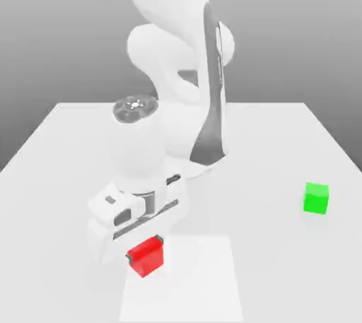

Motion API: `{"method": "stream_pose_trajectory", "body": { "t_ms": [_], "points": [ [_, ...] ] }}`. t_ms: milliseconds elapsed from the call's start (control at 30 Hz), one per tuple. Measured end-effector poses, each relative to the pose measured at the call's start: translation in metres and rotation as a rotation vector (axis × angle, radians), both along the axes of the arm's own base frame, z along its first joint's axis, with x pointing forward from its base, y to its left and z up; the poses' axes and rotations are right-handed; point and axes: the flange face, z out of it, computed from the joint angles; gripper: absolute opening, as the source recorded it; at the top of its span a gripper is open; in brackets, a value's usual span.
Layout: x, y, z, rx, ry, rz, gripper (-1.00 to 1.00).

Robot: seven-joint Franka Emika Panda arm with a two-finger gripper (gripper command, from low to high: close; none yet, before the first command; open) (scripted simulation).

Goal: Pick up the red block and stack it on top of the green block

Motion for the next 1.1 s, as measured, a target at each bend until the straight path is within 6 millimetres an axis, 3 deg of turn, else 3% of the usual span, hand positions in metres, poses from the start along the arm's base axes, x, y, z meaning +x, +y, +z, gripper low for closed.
{"method": "stream_pose_trajectory", "body": {
  "t_ms": [100, 300, 433, 533, 700, 833, 933, 1000, 1100],
  "points": [
    [0.0, 0.0, -0.002, 0.001, 0.001, 0.0, -1.0],
    [0.0, -0.001, 0.05, 0.001, 0.0, -0.003, -1.0],
    [0.002, 0.077, 0.066, 0.013, 0.001, 0.183, -1.0],
    [-0.013, 0.164, 0.073, 0.02, 0.002, 0.402, -1.0],
    [-0.061, 0.266, 0.083, 0.023, 0.004, 0.679, -1.0],
    [-0.122, 0.335, 0.091, 0.016, 0.005, 0.912, -1.0],
    [-0.178, 0.376, 0.095, 0.005, 0.003, 1.089, -1.0],
    [-0.191, 0.385, 0.083, 0.0, 0.001, 1.129, -1.0],
    [-0.194, 0.388, 0.057, -0.002, 0.0, 1.141, -1.0]
  ]
}}
